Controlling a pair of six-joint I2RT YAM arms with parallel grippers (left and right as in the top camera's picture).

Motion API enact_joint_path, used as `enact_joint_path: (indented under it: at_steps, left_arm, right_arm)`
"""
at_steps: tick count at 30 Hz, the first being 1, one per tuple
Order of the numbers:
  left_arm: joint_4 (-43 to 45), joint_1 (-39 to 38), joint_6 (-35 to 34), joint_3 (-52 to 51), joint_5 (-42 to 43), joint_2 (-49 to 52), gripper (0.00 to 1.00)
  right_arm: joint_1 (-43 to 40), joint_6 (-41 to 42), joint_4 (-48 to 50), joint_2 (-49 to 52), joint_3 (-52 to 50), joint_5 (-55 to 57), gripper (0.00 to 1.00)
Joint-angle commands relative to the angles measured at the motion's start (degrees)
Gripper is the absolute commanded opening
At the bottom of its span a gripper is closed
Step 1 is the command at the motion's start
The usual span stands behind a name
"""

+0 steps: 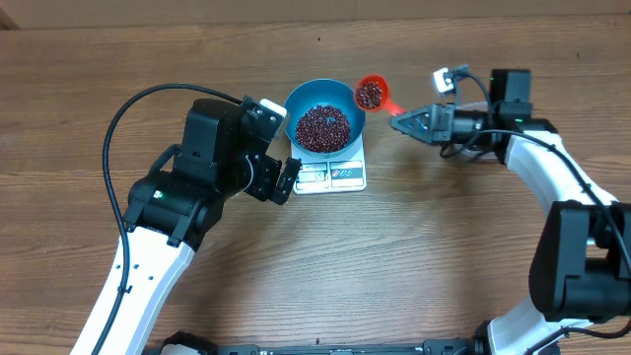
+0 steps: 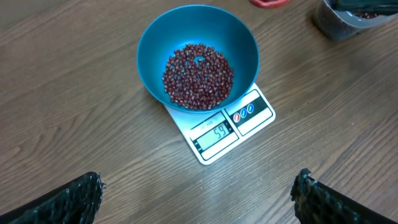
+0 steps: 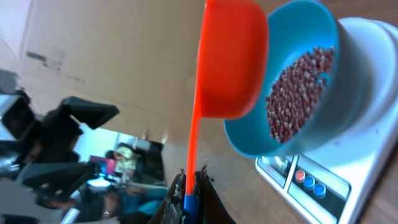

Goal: Scoop item into bowl and weigh 150g on scale
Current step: 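Carry the filled scoop with the right gripper over the blue bowl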

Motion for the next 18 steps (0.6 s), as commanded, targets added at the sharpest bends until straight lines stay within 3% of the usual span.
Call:
enact_joint_path:
  at_steps: [1, 4, 8, 18]
  left_arm:
    - [0.02, -0.15, -0.39, 0.09, 0.83, -0.98, 0.99]
    - [0.02, -0.15, -0.39, 0.09, 0.85, -0.98, 0.99]
    - [0.02, -0.15, -0.39, 0.09, 0.85, -0.96, 1.0]
    - [0.02, -0.15, -0.39, 0.09, 0.85, -0.96, 1.0]
  right_arm:
    - [2.89, 3.56, 3.3, 0.2, 0.28, 5.81, 0.04]
    - [5.51, -0.9, 4.07, 0.2, 0.28, 13.84, 0.04]
    - [8.85, -13.16, 3.82, 0.2, 0.28, 21.73, 0.04]
    - [12.81, -27.85, 3.37, -0.04, 0.46, 27.89, 0.04]
